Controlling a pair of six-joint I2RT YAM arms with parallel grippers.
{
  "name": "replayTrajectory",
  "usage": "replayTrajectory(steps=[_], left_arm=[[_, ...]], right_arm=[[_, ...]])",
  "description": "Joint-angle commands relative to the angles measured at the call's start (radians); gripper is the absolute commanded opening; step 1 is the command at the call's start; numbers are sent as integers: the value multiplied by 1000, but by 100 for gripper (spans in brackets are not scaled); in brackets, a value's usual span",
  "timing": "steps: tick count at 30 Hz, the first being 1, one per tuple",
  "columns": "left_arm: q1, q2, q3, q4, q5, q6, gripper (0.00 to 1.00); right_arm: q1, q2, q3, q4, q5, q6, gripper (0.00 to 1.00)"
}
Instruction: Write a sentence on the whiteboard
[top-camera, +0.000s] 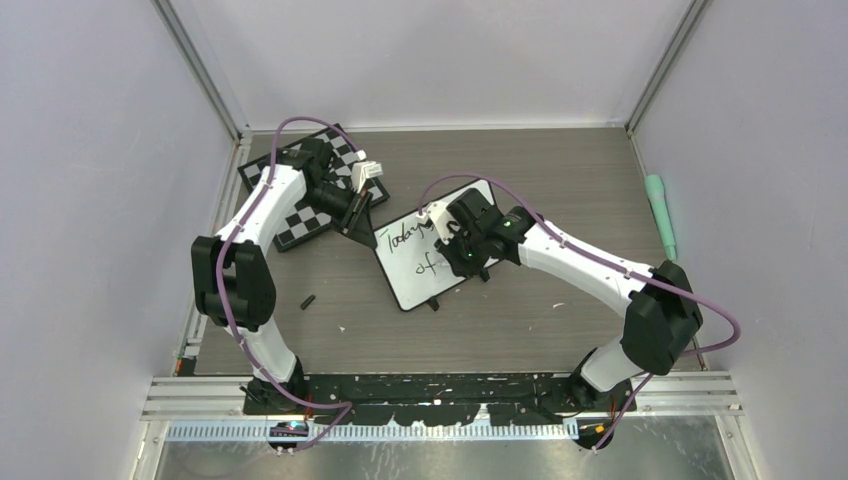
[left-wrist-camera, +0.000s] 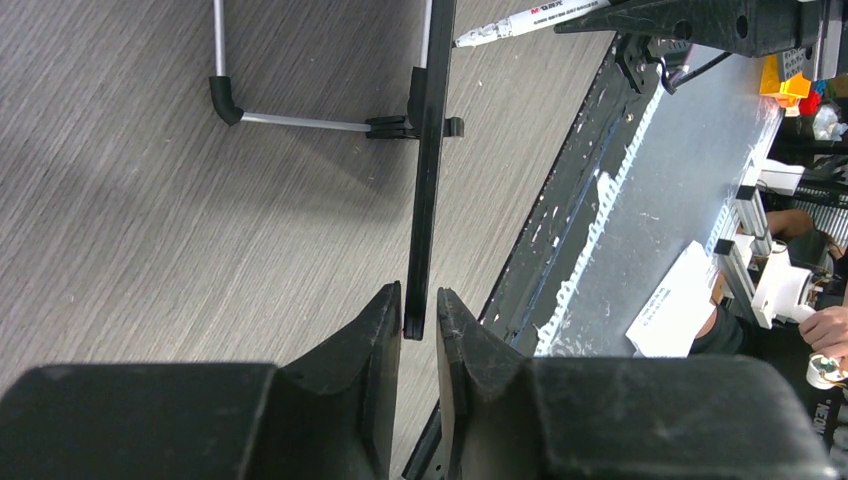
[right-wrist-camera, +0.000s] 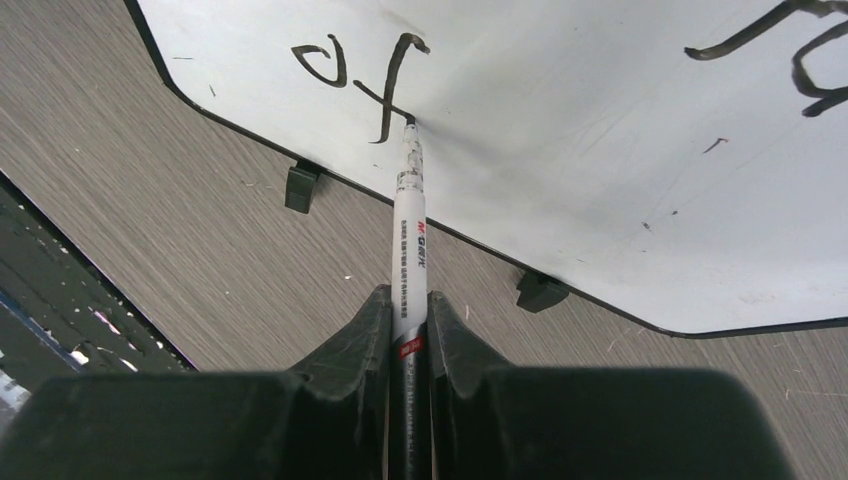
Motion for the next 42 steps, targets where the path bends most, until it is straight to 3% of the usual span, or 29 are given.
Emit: replayTrajectory(steps=[1,12,42], left_arm=[[-3,-7,28,-8,23,6,23],[-3,-40,18,-6,37,-1,52],[-11,-32,-17,35,17,-29,58]], right_arm=[[-7,-47,29,17,-25,2,0],[-27,-207,-81,68,-192,-12,0],[-127,-204,-115,115,-212,20,0]])
